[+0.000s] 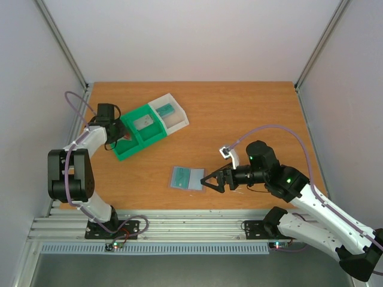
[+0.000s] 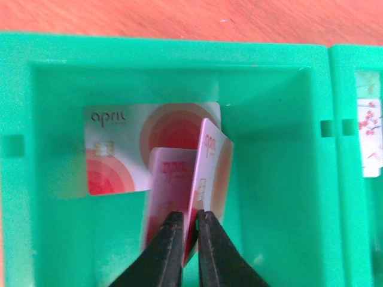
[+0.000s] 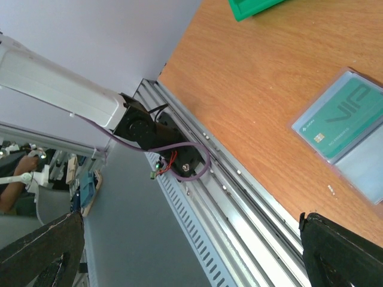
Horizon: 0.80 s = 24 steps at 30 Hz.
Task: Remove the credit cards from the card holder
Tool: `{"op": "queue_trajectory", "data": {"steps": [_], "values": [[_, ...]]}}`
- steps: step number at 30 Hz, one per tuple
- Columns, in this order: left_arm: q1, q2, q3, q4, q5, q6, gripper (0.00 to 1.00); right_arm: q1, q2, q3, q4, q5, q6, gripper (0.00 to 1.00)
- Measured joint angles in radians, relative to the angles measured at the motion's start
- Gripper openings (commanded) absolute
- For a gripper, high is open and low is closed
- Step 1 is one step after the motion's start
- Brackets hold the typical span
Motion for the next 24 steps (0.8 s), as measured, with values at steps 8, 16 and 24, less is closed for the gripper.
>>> {"op": "queue_trajectory", "data": {"steps": [8, 16, 24], "values": [[0.003, 0.000, 0.037, -0.048, -0.080, 0.027, 0.27, 0.000, 0.004, 0.000, -0.008, 0.003, -0.001, 0.98], [0.004, -0.001, 0.063, -0.087, -0.084, 0.026, 0.32, 0.000, 0.006, 0.000, -0.014, 0.015, -0.001, 0.98], [0.004, -0.005, 0.077, -0.129, -0.011, 0.021, 0.31, 0.000, 0.015, 0.000, -0.014, 0.016, 0.001, 0.99]]}}
